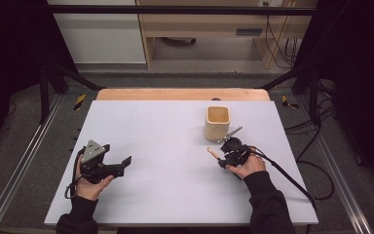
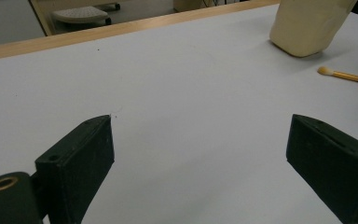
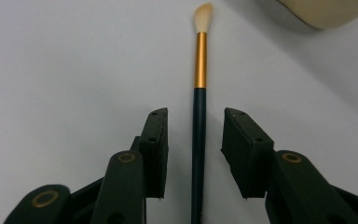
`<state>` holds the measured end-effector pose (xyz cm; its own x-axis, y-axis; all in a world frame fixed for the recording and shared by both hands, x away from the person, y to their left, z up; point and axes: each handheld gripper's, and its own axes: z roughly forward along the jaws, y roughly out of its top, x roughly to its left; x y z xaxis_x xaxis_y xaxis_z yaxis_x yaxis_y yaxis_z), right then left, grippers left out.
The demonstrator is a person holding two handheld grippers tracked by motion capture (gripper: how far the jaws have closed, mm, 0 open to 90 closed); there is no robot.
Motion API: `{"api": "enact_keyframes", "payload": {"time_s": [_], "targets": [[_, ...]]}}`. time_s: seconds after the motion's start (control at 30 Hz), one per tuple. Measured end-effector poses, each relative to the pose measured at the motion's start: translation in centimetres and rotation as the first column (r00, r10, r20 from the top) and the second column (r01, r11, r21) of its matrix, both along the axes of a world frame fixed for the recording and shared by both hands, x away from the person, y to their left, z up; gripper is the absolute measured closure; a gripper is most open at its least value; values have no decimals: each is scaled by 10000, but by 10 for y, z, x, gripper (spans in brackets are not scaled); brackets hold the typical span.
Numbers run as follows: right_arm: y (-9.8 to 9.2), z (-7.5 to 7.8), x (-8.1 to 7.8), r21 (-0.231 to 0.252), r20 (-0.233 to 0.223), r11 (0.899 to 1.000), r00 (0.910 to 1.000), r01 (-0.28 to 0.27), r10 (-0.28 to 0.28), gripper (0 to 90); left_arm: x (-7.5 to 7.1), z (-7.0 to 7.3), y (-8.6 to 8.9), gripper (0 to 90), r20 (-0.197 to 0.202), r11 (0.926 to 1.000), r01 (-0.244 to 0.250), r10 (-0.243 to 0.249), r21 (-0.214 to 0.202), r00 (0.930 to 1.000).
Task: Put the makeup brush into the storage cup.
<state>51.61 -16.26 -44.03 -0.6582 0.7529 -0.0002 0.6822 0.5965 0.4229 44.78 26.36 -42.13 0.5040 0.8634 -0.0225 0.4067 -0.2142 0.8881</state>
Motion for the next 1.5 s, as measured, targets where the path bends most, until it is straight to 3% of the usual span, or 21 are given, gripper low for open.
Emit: {"api": "enact_keyframes", "payload": {"time_s": [0.6,0.87,1.17,1.5], "targets": [[4,-8,12,-640,-727,9978,9972,-197,150,775,0,-1,0,71,-26,10000,-3,3,26,10000],[5,-9,13,-654,-811,9977,9966,-186,132,824,1,-1,0,71,-22,10000,-25,25,-1,10000],[6,-8,17,-615,-1241,9981,9923,-20,-57,834,1,-1,0,71,-41,10000,-24,24,23,10000],[4,-5,15,-536,-993,9985,9950,-112,58,836,1,-1,1,71,-45,10000,-29,29,9,10000]]}}
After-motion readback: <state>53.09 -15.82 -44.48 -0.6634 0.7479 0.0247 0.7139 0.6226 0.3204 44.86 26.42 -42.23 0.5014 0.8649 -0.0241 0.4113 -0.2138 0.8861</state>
